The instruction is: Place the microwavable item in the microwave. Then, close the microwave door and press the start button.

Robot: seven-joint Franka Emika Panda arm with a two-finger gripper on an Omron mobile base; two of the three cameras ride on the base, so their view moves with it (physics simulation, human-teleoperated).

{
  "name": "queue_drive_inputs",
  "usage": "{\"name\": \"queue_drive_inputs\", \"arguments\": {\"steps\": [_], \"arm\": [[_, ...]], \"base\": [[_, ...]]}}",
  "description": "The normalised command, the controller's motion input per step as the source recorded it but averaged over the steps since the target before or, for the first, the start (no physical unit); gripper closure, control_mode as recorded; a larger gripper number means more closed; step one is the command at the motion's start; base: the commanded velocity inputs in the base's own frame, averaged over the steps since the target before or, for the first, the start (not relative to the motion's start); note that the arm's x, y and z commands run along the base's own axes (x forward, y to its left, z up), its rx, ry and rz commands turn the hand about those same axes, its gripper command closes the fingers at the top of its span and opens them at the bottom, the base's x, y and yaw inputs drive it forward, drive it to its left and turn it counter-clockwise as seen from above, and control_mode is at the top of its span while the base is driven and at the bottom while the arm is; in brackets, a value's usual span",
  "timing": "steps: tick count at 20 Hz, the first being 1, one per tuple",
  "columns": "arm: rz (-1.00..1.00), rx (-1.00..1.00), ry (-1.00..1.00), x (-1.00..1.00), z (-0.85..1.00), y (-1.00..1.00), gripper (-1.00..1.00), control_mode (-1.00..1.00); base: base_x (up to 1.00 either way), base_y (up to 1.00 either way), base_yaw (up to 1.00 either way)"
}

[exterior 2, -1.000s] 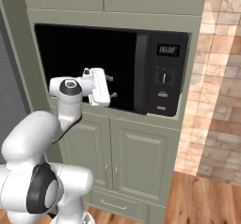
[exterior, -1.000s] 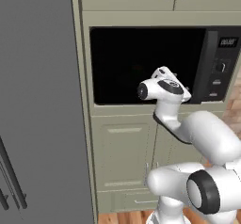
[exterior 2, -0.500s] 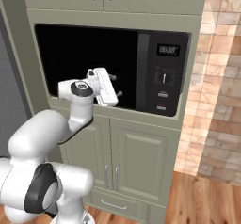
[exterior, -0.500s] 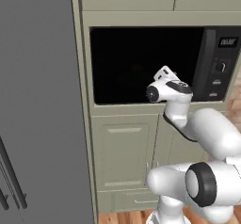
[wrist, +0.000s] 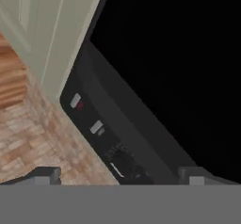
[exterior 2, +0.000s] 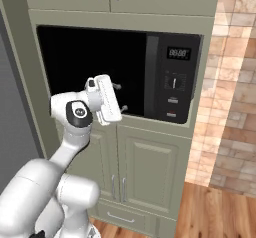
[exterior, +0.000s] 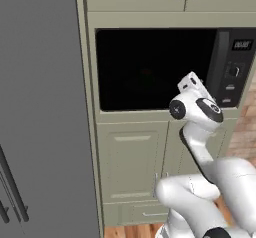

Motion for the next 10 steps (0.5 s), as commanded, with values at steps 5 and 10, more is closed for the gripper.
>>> {"name": "queue_drive_inputs", "arguments": {"steps": [5, 10], "arm": [[0.02, 0.43, -0.01, -0.98, 0.07, -0.25, -1.00, -1.00], [0.15, 0.82, -0.02, -0.72, -0.28, -0.84, -1.00, -1.00]], "base": [[0.00, 0.00, 0.00], [0.00, 0.00, 0.00]]}}
